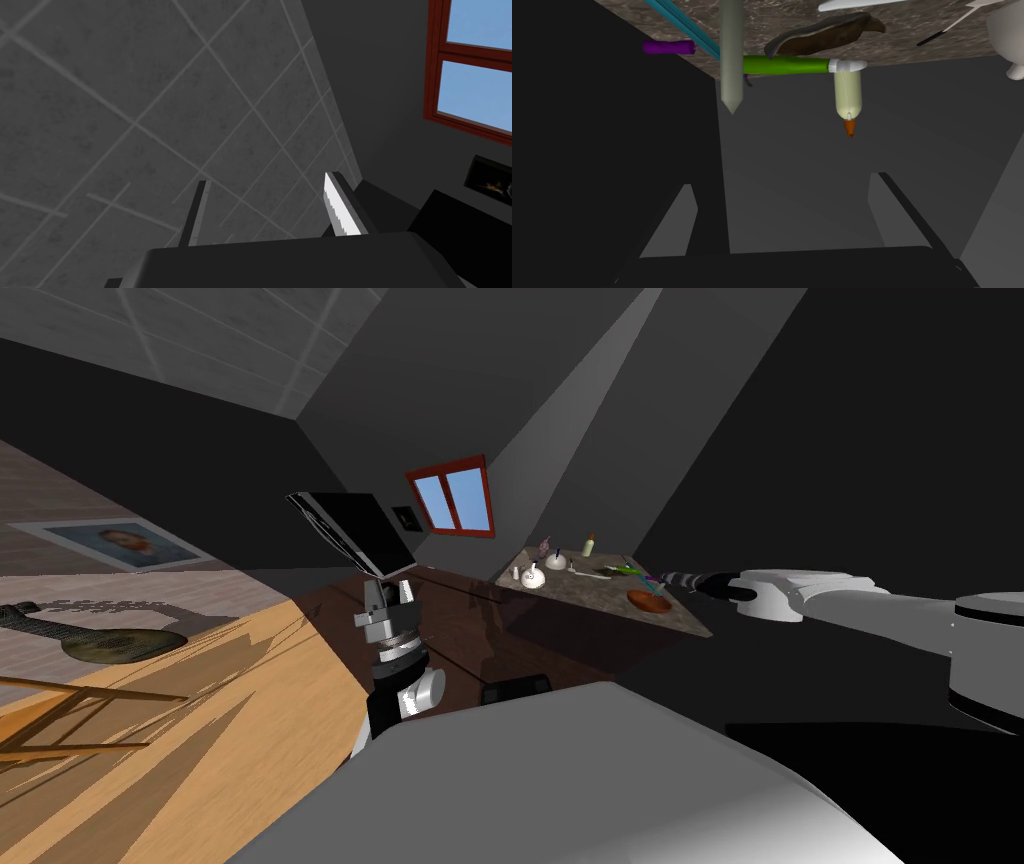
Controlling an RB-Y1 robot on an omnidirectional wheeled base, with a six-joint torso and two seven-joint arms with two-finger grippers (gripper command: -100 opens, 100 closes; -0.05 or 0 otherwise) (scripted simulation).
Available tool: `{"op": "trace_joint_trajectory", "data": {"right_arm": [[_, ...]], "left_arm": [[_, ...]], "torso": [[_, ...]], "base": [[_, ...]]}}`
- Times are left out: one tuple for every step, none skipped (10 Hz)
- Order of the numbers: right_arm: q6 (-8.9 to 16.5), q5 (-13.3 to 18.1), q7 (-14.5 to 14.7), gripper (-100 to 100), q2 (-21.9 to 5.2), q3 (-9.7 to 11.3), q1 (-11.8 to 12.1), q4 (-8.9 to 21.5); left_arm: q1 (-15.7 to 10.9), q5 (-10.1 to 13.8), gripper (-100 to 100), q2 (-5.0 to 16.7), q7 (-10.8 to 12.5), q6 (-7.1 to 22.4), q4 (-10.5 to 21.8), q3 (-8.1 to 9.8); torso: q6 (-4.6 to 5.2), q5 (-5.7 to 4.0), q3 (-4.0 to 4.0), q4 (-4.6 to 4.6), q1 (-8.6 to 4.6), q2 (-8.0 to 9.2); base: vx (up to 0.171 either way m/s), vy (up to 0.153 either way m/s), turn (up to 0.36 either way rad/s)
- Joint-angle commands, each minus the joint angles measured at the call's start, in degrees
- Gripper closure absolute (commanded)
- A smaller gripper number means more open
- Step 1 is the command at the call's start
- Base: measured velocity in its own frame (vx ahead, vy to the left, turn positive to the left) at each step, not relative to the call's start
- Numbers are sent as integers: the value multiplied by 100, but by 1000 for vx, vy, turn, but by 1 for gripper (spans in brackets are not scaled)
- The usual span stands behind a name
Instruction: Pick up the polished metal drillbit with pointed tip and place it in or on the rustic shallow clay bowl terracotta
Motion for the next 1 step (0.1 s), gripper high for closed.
{"op": "trace_joint_trajectory", "data": {"right_arm": [[0,0,0,0,0,0,0,0]], "left_arm": [[0,0,0,0,0,0,0,0]], "torso": [[0,0,0,0,0,0]], "base": [[0,0,0]]}}
